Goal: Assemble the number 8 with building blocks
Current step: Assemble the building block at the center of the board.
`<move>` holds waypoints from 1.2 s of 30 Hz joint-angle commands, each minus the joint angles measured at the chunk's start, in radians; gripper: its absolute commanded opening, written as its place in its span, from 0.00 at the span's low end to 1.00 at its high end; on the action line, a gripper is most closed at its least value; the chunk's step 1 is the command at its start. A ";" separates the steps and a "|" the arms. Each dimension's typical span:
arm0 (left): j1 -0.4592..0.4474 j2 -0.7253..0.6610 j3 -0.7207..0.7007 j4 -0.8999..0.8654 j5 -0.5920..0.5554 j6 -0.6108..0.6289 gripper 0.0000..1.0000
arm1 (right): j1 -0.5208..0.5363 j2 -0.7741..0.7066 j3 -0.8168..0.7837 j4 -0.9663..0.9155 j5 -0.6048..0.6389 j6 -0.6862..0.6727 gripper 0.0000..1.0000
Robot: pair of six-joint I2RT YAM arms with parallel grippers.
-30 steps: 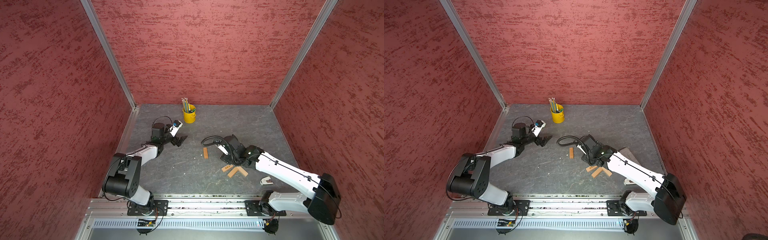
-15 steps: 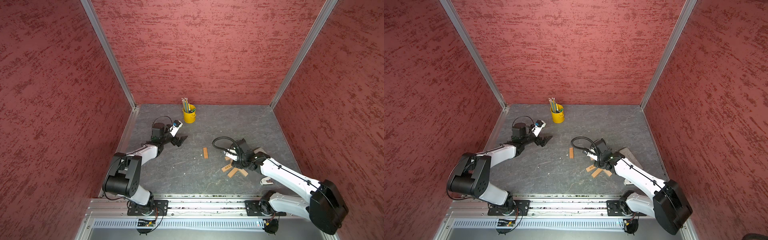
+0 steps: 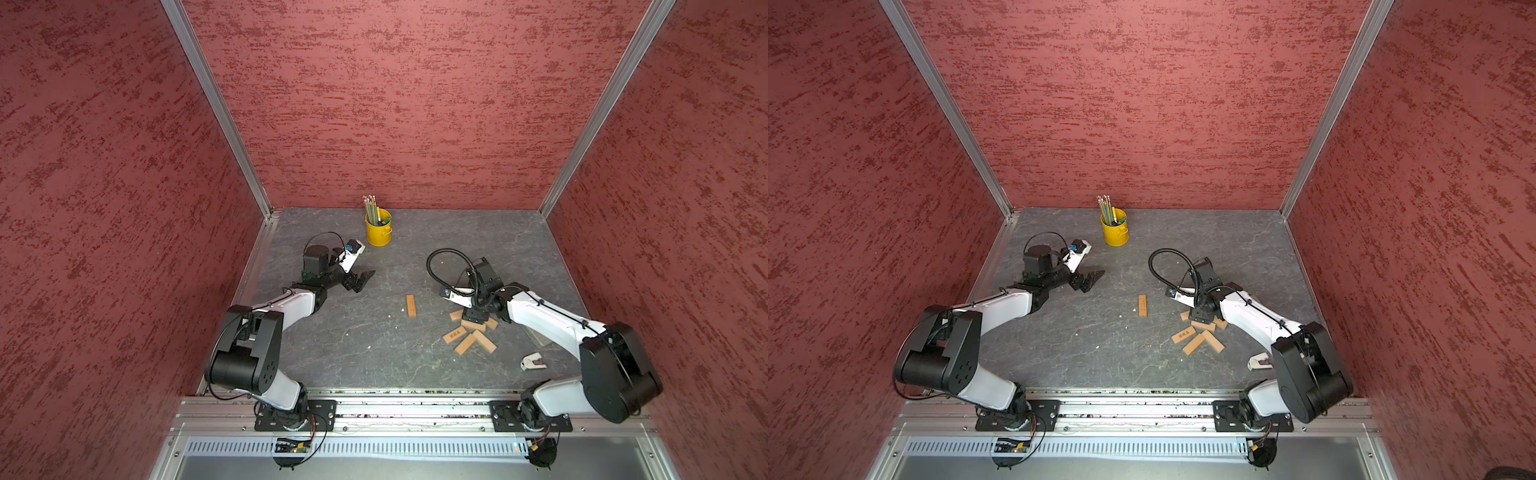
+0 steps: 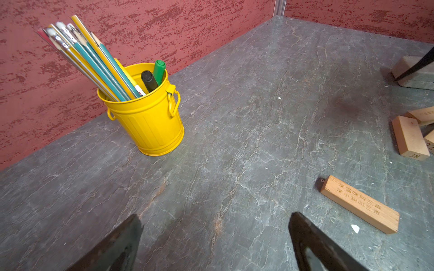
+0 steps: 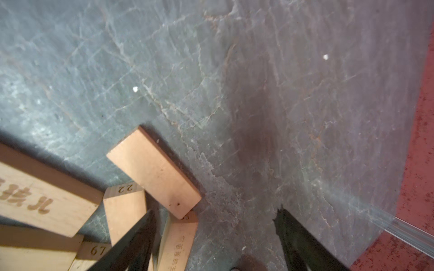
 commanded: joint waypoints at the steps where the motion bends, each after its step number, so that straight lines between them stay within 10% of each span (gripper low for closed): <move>1: 0.012 0.007 0.000 0.021 0.011 -0.014 0.99 | -0.021 0.013 0.000 -0.025 -0.026 -0.112 0.82; 36: 0.046 0.028 0.009 0.042 0.051 -0.046 0.99 | 0.034 0.168 -0.032 0.056 -0.164 -0.179 0.73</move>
